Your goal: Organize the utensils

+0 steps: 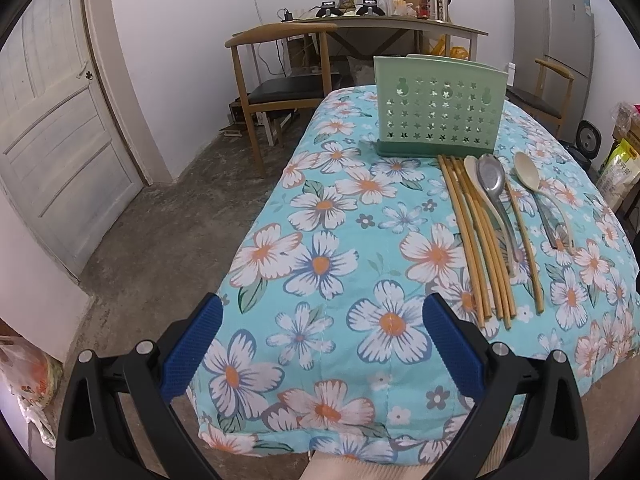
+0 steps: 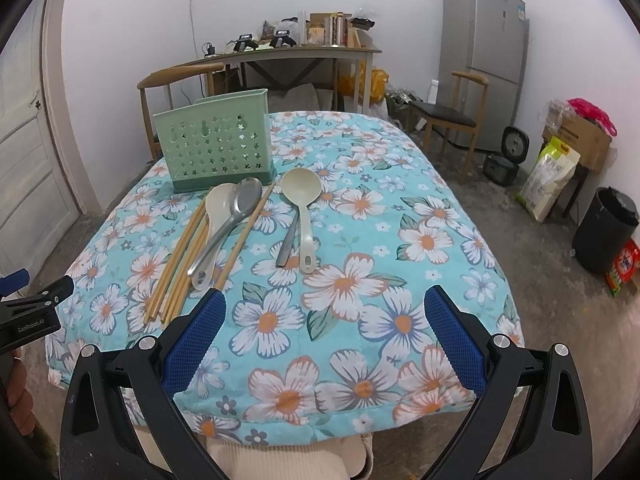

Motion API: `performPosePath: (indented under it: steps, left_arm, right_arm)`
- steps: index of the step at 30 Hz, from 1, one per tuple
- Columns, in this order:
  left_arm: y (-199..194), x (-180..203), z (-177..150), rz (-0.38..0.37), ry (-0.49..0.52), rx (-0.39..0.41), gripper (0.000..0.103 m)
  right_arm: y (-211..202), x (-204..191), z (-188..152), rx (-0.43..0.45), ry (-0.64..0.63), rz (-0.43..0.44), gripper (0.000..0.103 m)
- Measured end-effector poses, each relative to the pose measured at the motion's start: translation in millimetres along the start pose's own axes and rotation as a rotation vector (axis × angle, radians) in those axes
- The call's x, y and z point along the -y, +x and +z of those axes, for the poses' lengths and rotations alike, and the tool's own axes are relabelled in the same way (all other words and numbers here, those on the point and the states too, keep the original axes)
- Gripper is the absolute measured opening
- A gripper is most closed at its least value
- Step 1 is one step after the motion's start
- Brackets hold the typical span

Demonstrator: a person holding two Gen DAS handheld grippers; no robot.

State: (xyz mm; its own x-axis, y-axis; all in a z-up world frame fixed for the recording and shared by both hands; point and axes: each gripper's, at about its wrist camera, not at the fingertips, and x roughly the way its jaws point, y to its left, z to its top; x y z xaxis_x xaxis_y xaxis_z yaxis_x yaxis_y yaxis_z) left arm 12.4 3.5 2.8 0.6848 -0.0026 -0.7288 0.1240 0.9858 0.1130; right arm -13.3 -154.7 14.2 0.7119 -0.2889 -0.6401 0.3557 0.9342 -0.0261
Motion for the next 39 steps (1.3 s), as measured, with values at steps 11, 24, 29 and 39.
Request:
performPosePath:
  steps: [11,24,29,39]
  left_arm:
    - [21,-1,34,0.005,-0.008,-0.017,0.097]
    - [40,14,82,-0.117,0.042,0.027,0.097]
    - [54,17,93,-0.381,-0.001,0.052,0.097]
    - [76,49,106,-0.577,0.025,-0.003,0.097]
  right_arm:
    - [7,-5,40,0.016,-0.059,0.002,0.095]
    - [-24,31,93,0.369,-0.015,0.062,0.095]
    - [6,27,82,0.274,-0.076,0.133,0.095]
    - [38,22,78,0.184,-0.012,0.224,0.094]
